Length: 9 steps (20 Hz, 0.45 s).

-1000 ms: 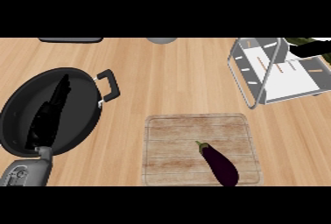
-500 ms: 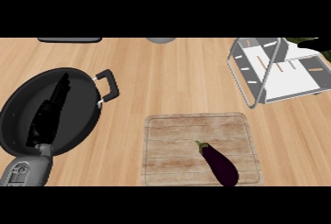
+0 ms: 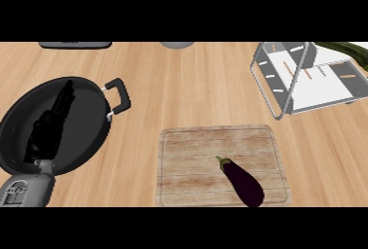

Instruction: Pick the squash from the cutting board and place it in the tiered basket

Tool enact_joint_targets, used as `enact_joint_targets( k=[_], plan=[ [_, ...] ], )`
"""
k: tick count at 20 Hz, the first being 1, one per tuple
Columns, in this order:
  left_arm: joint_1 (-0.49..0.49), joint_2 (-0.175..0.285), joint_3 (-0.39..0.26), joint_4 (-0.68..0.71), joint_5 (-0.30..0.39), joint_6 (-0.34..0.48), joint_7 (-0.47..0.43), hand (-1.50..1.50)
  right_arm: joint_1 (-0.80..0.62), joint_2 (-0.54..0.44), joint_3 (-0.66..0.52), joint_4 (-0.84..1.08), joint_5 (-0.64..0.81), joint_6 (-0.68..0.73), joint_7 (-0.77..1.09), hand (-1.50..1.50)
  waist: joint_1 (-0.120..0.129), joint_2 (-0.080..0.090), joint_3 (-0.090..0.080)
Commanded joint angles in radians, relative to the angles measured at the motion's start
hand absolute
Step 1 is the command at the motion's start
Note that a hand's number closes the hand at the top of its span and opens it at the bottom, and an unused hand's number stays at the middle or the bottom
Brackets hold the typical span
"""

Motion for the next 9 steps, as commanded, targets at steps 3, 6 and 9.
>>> enact_joint_targets(
  k=[3,6,9],
  plan=[
    [0.041,-0.011,0.008,-0.021,0.0,0.01,-0.028,0.0,0.116,-0.221,-0.084,0.07,-0.074,0.207,-0.097,-1.5,-0.003,0.002,0.002],
    [-0.009,0.019,0.038,0.017,0.033,-0.035,-0.025,0.0,0.198,-0.224,-0.121,0.116,-0.105,0.212,-0.215,-1.5,0.004,0.008,0.003],
    [0.006,0.0,-0.002,-0.031,-0.004,-0.018,0.005,0.0,0.237,-0.296,-0.148,0.15,-0.124,0.283,-0.271,-1.5,0.016,0.01,0.005]
  ],
)
